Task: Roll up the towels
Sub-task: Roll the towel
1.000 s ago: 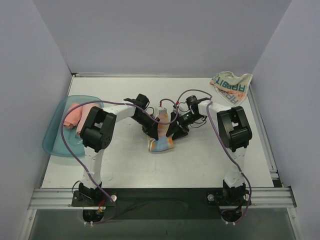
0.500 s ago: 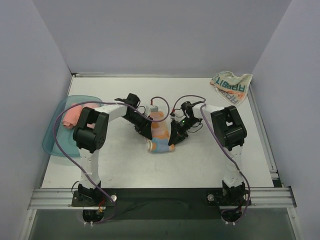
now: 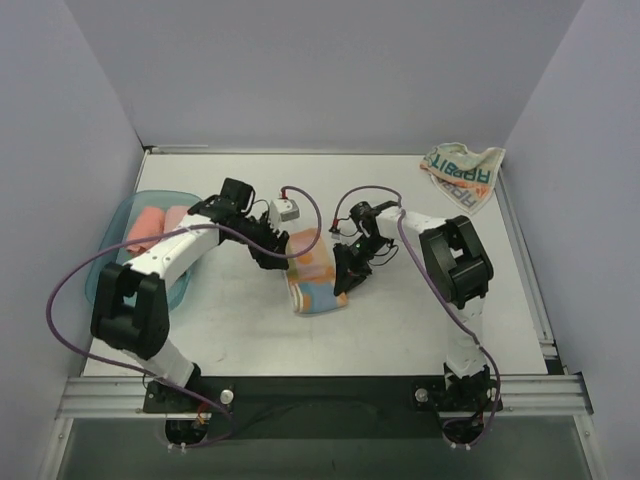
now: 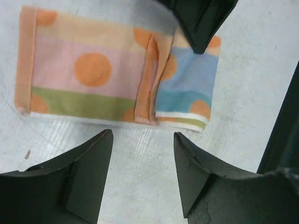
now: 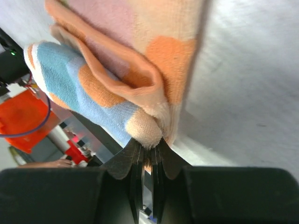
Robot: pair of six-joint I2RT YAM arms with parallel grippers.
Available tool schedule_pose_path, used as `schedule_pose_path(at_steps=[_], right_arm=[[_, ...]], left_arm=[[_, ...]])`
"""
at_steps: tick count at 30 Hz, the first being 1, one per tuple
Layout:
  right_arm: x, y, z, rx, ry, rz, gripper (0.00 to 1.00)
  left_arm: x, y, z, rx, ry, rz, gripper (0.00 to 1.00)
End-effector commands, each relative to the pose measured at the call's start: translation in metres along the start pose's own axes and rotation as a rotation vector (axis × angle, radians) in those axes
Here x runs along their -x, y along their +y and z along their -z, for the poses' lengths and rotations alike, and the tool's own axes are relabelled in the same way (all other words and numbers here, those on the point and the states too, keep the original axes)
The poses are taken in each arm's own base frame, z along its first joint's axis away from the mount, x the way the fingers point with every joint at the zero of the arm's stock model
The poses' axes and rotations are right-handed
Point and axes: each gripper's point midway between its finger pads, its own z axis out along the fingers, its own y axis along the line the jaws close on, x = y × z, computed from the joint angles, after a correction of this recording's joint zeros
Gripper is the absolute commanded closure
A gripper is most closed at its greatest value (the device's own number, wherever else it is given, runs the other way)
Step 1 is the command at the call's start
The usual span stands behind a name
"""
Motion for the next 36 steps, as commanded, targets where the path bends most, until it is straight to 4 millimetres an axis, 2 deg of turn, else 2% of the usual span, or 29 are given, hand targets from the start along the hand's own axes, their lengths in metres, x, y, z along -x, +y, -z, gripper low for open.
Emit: schedule_pose_path(at_steps=[1, 2, 4, 5, 6, 8, 9, 12, 13, 15, 16, 20, 23, 24, 26, 28, 29, 30, 31, 32, 33, 34, 36], right_arm=[[-0.011, 0.009, 0.008, -0.086, 0.010, 0.072, 0.99], [-0.012, 0.009, 0.006, -0.090, 0.018, 0.073, 0.98], [-0.017, 0.004, -0.003, -0.110, 0.058, 0.064, 0.97], [-0.017, 0.003, -0.005, -0.114, 0.066, 0.062, 0.95], [-0.019, 0.000, -0.010, -0.119, 0.087, 0.049, 0.95], [-0.020, -0.002, -0.013, -0.121, 0.103, 0.038, 0.93], [-0.021, -0.004, -0.016, -0.123, 0.115, 0.029, 0.93], [-0.021, -0.006, -0.018, -0.125, 0.124, 0.015, 0.92], [-0.021, -0.006, -0.019, -0.124, 0.127, 0.011, 0.92], [-0.021, -0.007, -0.020, -0.123, 0.131, 0.005, 0.92], [-0.020, -0.006, -0.019, -0.123, 0.128, 0.005, 0.91], [-0.021, -0.005, -0.019, -0.120, 0.127, 0.001, 0.91], [-0.021, -0.002, -0.016, -0.116, 0.121, 0.007, 0.88], [-0.021, 0.000, -0.014, -0.114, 0.116, 0.007, 0.87], [-0.022, 0.002, -0.011, -0.106, 0.109, 0.009, 0.84], [-0.019, 0.005, -0.001, -0.085, 0.079, 0.017, 0.79], [-0.018, 0.006, 0.005, -0.067, 0.064, 0.017, 0.78], [-0.013, 0.016, 0.016, -0.027, 0.023, 0.039, 0.77], [-0.006, 0.011, 0.030, -0.007, -0.024, 0.026, 0.71], [-0.003, 0.015, 0.044, 0.013, -0.070, 0.046, 0.68], [0.003, 0.014, 0.054, 0.035, -0.121, 0.060, 0.65], [0.010, 0.009, 0.071, 0.059, -0.179, 0.048, 0.58], [0.016, 0.007, 0.096, 0.063, -0.276, 0.103, 0.53]], left_arm=[[0.025, -0.018, 0.006, 0.092, -0.062, -0.174, 0.35], [0.028, -0.030, 0.001, 0.140, -0.035, -0.248, 0.35], [0.019, -0.038, -0.011, 0.188, 0.021, -0.325, 0.33], [0.013, -0.032, -0.013, 0.259, 0.066, -0.347, 0.33], [0.010, -0.047, -0.025, 0.234, 0.093, -0.398, 0.33], [0.002, -0.051, -0.032, 0.264, 0.141, -0.457, 0.32], [-0.001, -0.066, -0.041, 0.246, 0.158, -0.505, 0.32], [-0.008, -0.076, -0.052, 0.263, 0.197, -0.578, 0.29], [-0.010, -0.089, -0.060, 0.249, 0.209, -0.617, 0.28], [-0.016, -0.091, -0.068, 0.270, 0.238, -0.639, 0.26], [-0.020, -0.101, -0.074, 0.255, 0.249, -0.659, 0.27], [-0.048, -0.100, -0.091, 0.249, 0.343, -0.636, 0.28], [-0.070, -0.089, -0.092, 0.281, 0.415, -0.609, 0.38], [-0.080, -0.087, -0.092, 0.279, 0.443, -0.597, 0.47], [-0.092, -0.090, -0.091, 0.249, 0.465, -0.564, 0.59], [-0.107, -0.095, -0.088, 0.193, 0.480, -0.529, 0.74], [-0.113, -0.109, -0.088, 0.096, 0.471, -0.504, 0.76], [-0.113, -0.106, -0.084, 0.065, 0.455, -0.461, 0.80], [-0.114, -0.110, -0.082, 0.018, 0.444, -0.438, 0.85], [-0.116, -0.120, -0.078, -0.082, 0.427, -0.418, 0.88], [-0.113, -0.112, -0.072, -0.101, 0.405, -0.379, 0.90], [-0.106, -0.109, -0.070, -0.124, 0.375, -0.366, 0.92], [-0.106, -0.112, -0.065, -0.234, 0.358, -0.356, 0.95]])
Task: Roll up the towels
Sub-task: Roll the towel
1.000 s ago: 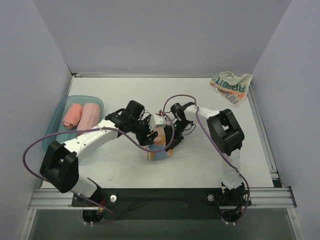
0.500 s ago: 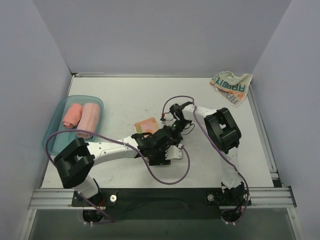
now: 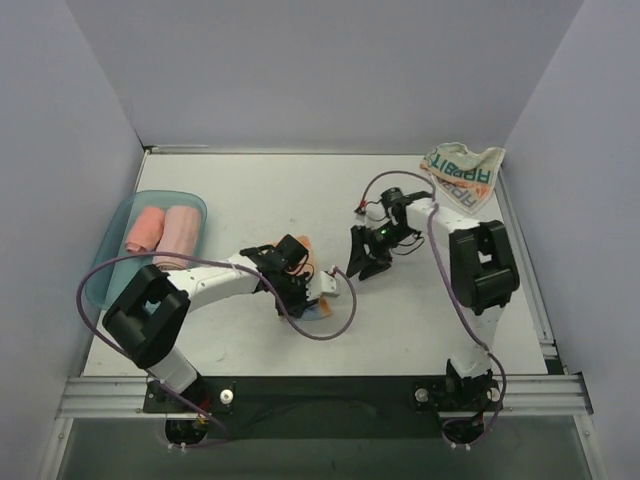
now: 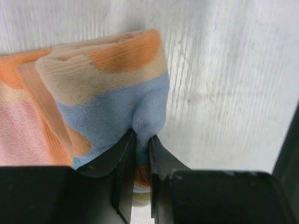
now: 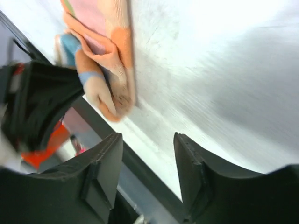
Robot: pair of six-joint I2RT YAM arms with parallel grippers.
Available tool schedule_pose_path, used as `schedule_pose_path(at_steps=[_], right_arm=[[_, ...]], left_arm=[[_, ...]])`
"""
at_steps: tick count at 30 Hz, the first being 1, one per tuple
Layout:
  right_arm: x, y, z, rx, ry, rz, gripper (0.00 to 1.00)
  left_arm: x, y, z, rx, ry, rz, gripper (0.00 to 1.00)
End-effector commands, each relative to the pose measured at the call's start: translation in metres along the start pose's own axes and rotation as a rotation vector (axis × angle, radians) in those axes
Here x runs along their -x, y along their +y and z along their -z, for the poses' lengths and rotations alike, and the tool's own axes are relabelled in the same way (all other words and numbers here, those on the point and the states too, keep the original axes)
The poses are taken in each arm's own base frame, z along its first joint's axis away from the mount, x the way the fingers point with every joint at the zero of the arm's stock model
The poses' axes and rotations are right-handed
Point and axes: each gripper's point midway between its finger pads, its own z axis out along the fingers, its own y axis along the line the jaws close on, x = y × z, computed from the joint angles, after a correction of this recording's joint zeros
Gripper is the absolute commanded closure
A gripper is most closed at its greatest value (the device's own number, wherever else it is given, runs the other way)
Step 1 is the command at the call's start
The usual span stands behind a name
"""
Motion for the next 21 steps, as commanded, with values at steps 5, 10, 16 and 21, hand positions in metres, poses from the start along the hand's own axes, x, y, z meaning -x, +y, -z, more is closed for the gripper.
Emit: schedule_pose_path(at_steps=[5, 10, 16, 21], right_arm=[[0.022, 0.011, 0.109, 0.002, -0.369, 0.295, 0.48], [0.001, 0.022, 0.127, -0.087, -0.454, 0.568, 0.47], [-0.028, 0.052, 0.132, -0.136, -0.403, 0.855, 0.48], [-0.065, 0.084, 0.089, -0.208, -0.142, 1.167, 0.51]], left_arm=[[-0.014, -0.009, 0.024, -0.443, -0.079, 0.100, 0.97], [-0.021, 0.009, 0.019, -0.611, -0.100, 0.202, 0.96], [-0.024, 0.020, 0.019, -0.836, -0.094, 0.302, 0.88], [-0.030, 0.035, 0.010, -0.825, -0.068, 0.304, 0.86]])
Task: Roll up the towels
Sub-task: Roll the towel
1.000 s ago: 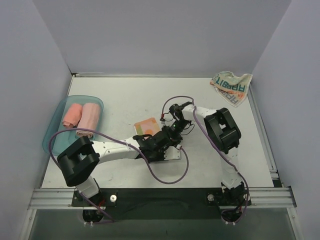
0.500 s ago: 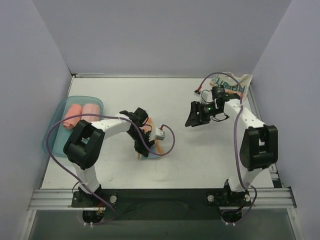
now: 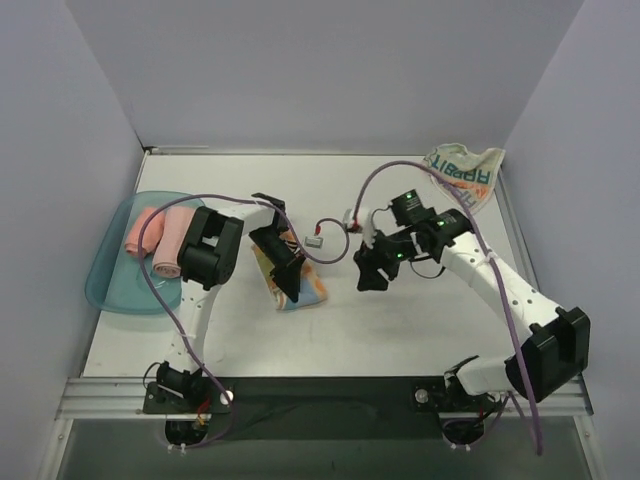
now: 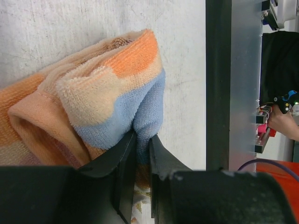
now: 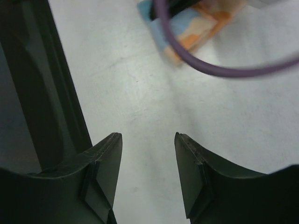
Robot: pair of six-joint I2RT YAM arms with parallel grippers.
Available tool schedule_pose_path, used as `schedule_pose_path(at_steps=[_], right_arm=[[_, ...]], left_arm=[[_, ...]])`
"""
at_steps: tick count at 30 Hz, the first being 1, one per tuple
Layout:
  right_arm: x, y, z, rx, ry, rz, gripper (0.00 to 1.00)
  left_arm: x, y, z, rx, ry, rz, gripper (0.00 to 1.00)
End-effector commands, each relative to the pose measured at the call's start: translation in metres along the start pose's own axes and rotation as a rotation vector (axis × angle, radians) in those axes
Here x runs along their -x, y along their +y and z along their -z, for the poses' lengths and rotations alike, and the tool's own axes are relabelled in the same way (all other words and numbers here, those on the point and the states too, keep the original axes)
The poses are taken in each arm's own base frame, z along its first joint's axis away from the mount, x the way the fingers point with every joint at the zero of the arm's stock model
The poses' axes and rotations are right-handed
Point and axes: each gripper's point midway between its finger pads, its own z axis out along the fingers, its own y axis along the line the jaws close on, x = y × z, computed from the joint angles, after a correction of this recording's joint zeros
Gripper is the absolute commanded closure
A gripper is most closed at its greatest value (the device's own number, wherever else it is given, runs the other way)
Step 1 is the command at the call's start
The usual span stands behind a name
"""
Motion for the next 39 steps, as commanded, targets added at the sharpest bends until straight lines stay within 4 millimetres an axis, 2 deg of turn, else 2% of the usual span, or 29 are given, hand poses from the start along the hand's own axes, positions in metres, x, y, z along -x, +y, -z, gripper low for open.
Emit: schedule_pose_path(at_steps=[1, 3, 4, 5, 7, 8, 12, 17, 20, 27, 32, 34, 35, 36, 38, 39], right_arm=[[-0.006, 0.038, -0.019, 0.065, 0.175, 0.280, 0.52], [0.002, 0.038, -0.036, 0.025, 0.205, 0.365, 0.52], [0.002, 0.050, -0.053, 0.054, 0.234, 0.433, 0.52], [0.009, 0.046, -0.065, 0.036, 0.212, 0.495, 0.52], [0.010, 0.043, -0.088, 0.030, 0.227, 0.571, 0.52], [0.019, 0.037, -0.098, 0.015, 0.195, 0.621, 0.52], [0.020, 0.023, -0.130, 0.013, 0.173, 0.703, 0.52], [0.024, 0.025, -0.149, 0.059, 0.119, 0.791, 0.51], [0.014, 0.023, -0.159, 0.080, 0.119, 0.858, 0.50], [-0.011, -0.004, -0.184, 0.031, 0.147, 1.001, 0.50], [-0.030, -0.019, -0.198, 0.042, 0.192, 1.019, 0.53], [-0.034, -0.024, -0.203, 0.040, 0.224, 0.980, 0.64], [-0.035, -0.026, -0.203, 0.042, 0.235, 0.964, 0.72], [-0.029, -0.026, -0.203, 0.035, 0.233, 0.932, 0.83], [-0.041, -0.021, -0.198, 0.082, 0.281, 0.871, 0.98], [-0.042, -0.018, -0.194, 0.094, 0.291, 0.842, 1.00]], left_arm=[[-0.020, 0.000, 0.003, -0.047, 0.094, -0.026, 0.86], [-0.022, 0.002, 0.003, -0.048, 0.102, -0.023, 0.86], [-0.023, 0.002, 0.002, -0.051, 0.105, -0.021, 0.85], [-0.023, 0.002, 0.002, -0.050, 0.106, -0.022, 0.86], [-0.023, 0.002, 0.003, -0.049, 0.103, -0.024, 0.85], [-0.023, 0.001, 0.003, -0.051, 0.102, -0.023, 0.85], [-0.023, 0.002, 0.003, -0.051, 0.096, -0.024, 0.84], [-0.023, 0.004, 0.004, -0.048, 0.094, -0.026, 0.83], [-0.023, 0.004, 0.004, -0.049, 0.093, -0.022, 0.82], [-0.022, 0.004, 0.005, -0.047, 0.092, -0.028, 0.81], [-0.019, 0.003, 0.008, -0.036, 0.089, -0.041, 0.81], [-0.019, 0.003, 0.009, -0.032, 0.089, -0.046, 0.80], [-0.018, 0.002, 0.010, -0.031, 0.086, -0.047, 0.77], [-0.017, 0.002, 0.011, -0.028, 0.081, -0.048, 0.74], [-0.016, 0.002, 0.016, -0.017, 0.059, -0.044, 0.68], [-0.013, 0.003, 0.020, 0.005, 0.042, -0.049, 0.64]])
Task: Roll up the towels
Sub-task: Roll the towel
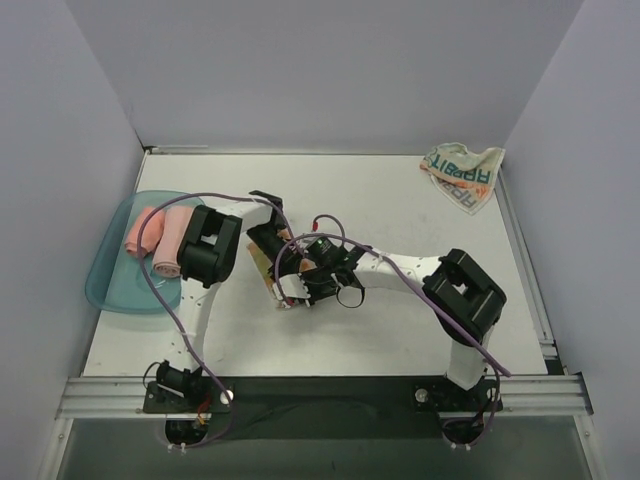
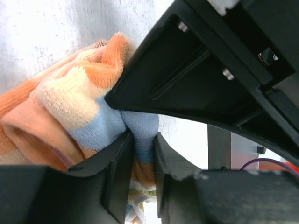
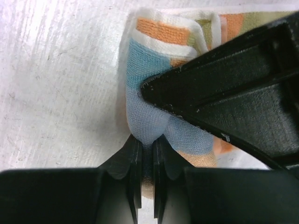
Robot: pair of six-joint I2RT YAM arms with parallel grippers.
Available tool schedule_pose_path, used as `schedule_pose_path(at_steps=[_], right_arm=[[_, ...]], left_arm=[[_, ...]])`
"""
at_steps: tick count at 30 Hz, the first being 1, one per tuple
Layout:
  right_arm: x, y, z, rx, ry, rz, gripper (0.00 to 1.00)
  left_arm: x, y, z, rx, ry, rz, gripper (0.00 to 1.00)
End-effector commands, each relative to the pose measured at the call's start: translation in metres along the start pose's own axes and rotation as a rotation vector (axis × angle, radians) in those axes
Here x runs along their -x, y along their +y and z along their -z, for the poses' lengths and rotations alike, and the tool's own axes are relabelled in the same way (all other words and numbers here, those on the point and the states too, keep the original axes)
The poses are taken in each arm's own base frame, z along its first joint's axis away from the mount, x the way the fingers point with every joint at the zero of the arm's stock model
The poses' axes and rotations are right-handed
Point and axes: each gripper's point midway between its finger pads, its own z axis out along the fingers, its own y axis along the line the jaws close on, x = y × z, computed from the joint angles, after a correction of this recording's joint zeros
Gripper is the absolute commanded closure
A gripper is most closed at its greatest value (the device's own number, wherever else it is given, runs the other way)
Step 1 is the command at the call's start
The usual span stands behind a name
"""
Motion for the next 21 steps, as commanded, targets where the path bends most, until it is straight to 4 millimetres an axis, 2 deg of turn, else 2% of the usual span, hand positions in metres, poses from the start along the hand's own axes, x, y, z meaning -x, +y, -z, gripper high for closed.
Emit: schedule_pose_path(at_steps=[1, 4, 7, 10, 16, 18, 19, 21], right_arm=[[-0.013, 0.022, 0.006, 0.106, 0.066, -0.145, 1.00], [-0.010, 0.054, 0.023, 0.215, 0.090, -0.289, 1.00], [-0.003, 0.074, 0.034, 0.290, 0.103, -0.417, 1.00], [0.003, 0.085, 0.041, 0.351, 0.093, -0.512, 1.00], [0.004, 0.089, 0.043, 0.467, 0.056, -0.723, 1.00], [0.009, 0.079, 0.045, 0.482, 0.034, -0.781, 1.00], [0.009, 0.085, 0.044, 0.527, 0.041, -0.822, 1.00], [0.014, 0.078, 0.046, 0.553, 0.002, -0.872, 1.00]], left_arm=[[-0.011, 0.001, 0.019, 0.037, 0.041, -0.037, 0.62], [-0.004, 0.010, 0.042, 0.128, -0.038, -0.045, 0.56], [0.004, 0.014, 0.065, 0.208, -0.108, -0.067, 0.51], [0.013, 0.012, 0.086, 0.252, -0.170, -0.076, 0.45], [0.025, -0.004, 0.129, 0.334, -0.293, -0.089, 0.43], [0.030, -0.012, 0.144, 0.377, -0.326, -0.112, 0.43], [0.029, -0.013, 0.154, 0.403, -0.352, -0.112, 0.43], [0.032, -0.018, 0.168, 0.460, -0.386, -0.128, 0.43]])
